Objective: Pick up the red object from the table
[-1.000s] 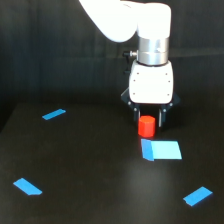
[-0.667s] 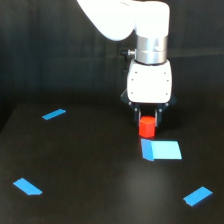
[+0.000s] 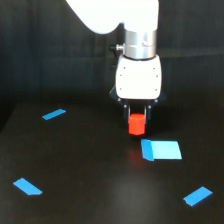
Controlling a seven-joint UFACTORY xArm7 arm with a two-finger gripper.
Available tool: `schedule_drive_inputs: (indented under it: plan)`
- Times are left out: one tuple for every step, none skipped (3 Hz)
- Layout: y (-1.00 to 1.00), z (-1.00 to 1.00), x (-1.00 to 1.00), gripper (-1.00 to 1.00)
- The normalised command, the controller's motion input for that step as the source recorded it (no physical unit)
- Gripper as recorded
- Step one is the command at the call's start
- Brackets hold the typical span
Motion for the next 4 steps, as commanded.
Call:
schedule_drive_inputs:
  plan:
    - [-0.72, 0.93, -0.85, -0.97]
    - [-0.70, 0.89, -0.81, -0.97]
    - [-0.53, 0.92, -0.81, -0.98]
    - [0.03, 0.99, -0.05, -0.94]
